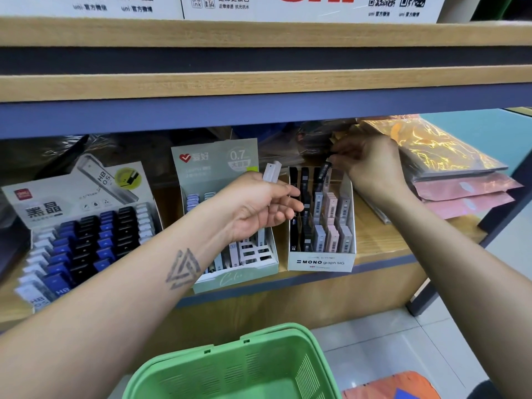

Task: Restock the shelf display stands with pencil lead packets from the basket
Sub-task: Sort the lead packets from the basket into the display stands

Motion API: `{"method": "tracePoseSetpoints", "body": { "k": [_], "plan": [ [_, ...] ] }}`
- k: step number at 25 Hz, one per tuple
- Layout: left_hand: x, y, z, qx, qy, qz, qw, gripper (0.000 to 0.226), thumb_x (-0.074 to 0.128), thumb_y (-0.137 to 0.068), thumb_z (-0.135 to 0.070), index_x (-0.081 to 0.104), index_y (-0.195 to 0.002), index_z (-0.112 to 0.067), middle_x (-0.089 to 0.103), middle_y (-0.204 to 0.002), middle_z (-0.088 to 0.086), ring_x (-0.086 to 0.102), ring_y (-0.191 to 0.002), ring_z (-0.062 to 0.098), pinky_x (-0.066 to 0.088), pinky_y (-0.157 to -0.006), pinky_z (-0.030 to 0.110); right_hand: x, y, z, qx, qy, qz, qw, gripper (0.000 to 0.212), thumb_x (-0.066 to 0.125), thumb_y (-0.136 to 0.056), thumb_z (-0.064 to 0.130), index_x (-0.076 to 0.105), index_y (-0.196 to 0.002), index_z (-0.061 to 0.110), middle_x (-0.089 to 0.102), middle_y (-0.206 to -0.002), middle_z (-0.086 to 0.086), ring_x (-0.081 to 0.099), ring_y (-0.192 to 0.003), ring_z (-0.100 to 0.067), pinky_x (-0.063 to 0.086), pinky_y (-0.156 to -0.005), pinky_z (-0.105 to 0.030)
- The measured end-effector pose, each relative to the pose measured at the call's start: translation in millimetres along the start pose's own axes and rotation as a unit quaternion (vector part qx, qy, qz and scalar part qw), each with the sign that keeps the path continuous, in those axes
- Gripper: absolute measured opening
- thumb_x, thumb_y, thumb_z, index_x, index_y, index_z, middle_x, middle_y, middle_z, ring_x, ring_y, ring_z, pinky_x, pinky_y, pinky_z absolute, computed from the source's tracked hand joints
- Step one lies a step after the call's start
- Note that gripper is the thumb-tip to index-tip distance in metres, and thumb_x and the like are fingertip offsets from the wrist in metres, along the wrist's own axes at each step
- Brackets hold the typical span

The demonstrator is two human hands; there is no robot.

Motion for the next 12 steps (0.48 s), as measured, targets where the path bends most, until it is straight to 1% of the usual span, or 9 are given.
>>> {"method": "tracePoseSetpoints", "body": {
  "k": [1, 3, 4, 5, 9, 12],
  "plan": [
    [-1, -1, 1, -0.002, -0.006, 0.000, 1.000, 0.019, 0.052, -0.101, -0.004, 0.064, -0.110, 0.007, 0.067, -0.073, 0.015, 0.056, -0.051, 0.013, 0.042, -0.040, 0.016, 1, -1, 0, -0.002, 0.002, 0.000, 1.000, 0.014, 0.075, -0.088, 0.009, 0.077, -0.101, 0.014, 0.069, -0.090, 0.008, 0.062, -0.080, 0.002, 0.043, -0.074, -0.004],
    [-3, -1, 2, -0.005, -0.014, -0.003, 1.000, 0.019, 0.051, -0.101, -0.004, 0.065, -0.110, 0.006, 0.064, -0.067, 0.011, 0.052, -0.048, 0.011, 0.037, -0.037, 0.015, 7, -1, 1, -0.004, 0.014, 0.016, 1.000, 0.014, 0.074, -0.089, 0.009, 0.077, -0.102, 0.013, 0.070, -0.092, 0.006, 0.064, -0.087, -0.008, 0.049, -0.082, -0.017],
    [-4, -2, 2, -0.005, -0.016, -0.006, 1.000, 0.019, 0.051, -0.101, -0.004, 0.065, -0.110, 0.006, 0.063, -0.066, 0.010, 0.051, -0.047, 0.011, 0.036, -0.036, 0.015, 11, -1, 0, -0.005, 0.025, 0.026, 0.999, 0.015, 0.074, -0.089, 0.008, 0.077, -0.103, 0.013, 0.070, -0.093, 0.004, 0.065, -0.090, -0.011, 0.051, -0.084, -0.023],
    [-5, -2, 2, -0.005, -0.016, -0.007, 1.000, 0.020, 0.051, -0.101, -0.004, 0.065, -0.111, 0.006, 0.063, -0.065, 0.010, 0.050, -0.047, 0.011, 0.035, -0.036, 0.016, 15, 0, -1, -0.005, 0.039, 0.035, 0.999, 0.015, 0.073, -0.089, 0.008, 0.076, -0.104, 0.012, 0.071, -0.095, 0.003, 0.065, -0.091, -0.012, 0.051, -0.085, -0.025],
    [-5, -1, 1, -0.006, -0.011, -0.004, 1.000, 0.020, 0.052, -0.101, -0.004, 0.065, -0.111, 0.007, 0.062, -0.065, 0.010, 0.050, -0.047, 0.011, 0.035, -0.036, 0.016, 29, 1, -10, -0.004, 0.081, 0.053, 0.995, 0.016, 0.072, -0.090, 0.007, 0.076, -0.105, 0.011, 0.073, -0.102, -0.004, 0.062, -0.088, -0.013, 0.048, -0.079, -0.025],
    [-6, -1, 1, -0.006, -0.007, -0.005, 1.000, 0.020, 0.051, -0.100, -0.002, 0.065, -0.111, 0.008, 0.062, -0.065, 0.011, 0.050, -0.047, 0.011, 0.035, -0.036, 0.016, 34, 2, -15, -0.011, 0.114, 0.054, 0.992, 0.014, 0.073, -0.089, 0.008, 0.076, -0.102, 0.011, 0.074, -0.102, -0.008, 0.065, -0.085, -0.016, 0.051, -0.078, -0.027]
  ]
}}
Point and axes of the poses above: each hand's wrist, its own y-axis away from the middle knuckle, its own x-axis out of the palm, z = x × y, the point moved 9 cm from there along -y, towards the middle knuckle
